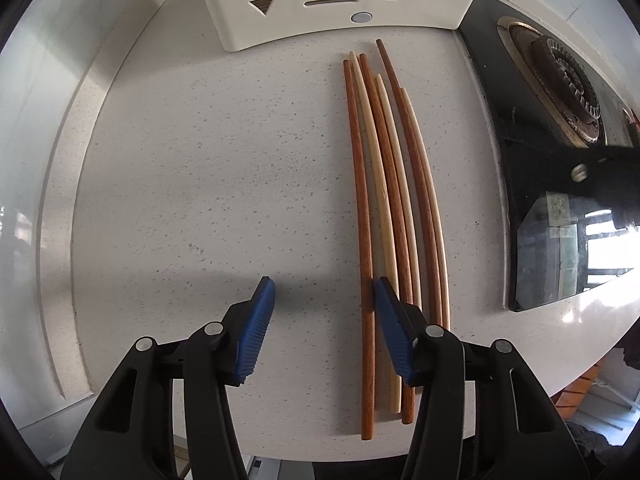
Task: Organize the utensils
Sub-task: 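Close the left tool on another reddish-brown chopstick, then close the right tool on a pale chopstick while the left tool holds its chopstick, then lift both held chopsticks up toward the cream utensil holder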
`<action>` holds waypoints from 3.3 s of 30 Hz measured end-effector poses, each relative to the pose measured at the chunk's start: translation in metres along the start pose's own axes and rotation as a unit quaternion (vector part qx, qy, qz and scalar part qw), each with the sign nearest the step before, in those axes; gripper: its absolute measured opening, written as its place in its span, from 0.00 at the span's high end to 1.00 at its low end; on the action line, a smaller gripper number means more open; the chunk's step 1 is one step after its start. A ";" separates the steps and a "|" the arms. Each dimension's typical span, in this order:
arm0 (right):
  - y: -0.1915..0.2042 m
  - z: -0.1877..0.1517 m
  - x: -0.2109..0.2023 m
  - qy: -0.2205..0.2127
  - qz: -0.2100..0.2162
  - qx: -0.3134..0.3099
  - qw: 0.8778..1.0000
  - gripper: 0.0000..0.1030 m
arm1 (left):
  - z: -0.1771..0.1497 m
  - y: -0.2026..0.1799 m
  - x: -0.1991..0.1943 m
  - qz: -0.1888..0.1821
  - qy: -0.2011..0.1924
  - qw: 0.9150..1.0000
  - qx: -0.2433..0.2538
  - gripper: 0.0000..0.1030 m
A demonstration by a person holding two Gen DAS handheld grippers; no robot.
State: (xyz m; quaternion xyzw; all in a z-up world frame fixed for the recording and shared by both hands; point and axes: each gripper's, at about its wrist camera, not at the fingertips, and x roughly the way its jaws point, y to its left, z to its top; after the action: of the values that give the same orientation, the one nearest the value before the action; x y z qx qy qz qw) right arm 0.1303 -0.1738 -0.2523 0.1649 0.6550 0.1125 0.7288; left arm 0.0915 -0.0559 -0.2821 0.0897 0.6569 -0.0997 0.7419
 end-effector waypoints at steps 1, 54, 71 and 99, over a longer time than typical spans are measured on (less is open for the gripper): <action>-0.001 0.002 0.006 0.017 0.001 0.011 1.000 0.81 | 0.000 0.000 0.000 0.004 0.000 1.000 0.001 0.54; 0.066 0.016 0.063 0.071 -0.132 0.007 0.989 0.86 | -0.025 0.095 -0.002 -0.078 -0.013 0.992 -0.094 0.94; 0.089 0.018 0.067 0.076 -0.174 -0.004 0.982 0.93 | -0.029 0.088 0.001 -0.068 -0.014 0.992 -0.103 0.94; 0.035 -0.015 0.000 -0.008 -0.063 0.016 0.998 0.95 | -0.026 0.061 -0.006 -0.007 0.010 0.999 -0.050 0.94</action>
State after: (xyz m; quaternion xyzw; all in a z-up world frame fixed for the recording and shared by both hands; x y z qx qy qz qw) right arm 0.1171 -0.1405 -0.2397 0.1359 0.6597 0.0541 0.7372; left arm 0.0819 0.0102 -0.2795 0.0486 0.6693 -0.0709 0.7380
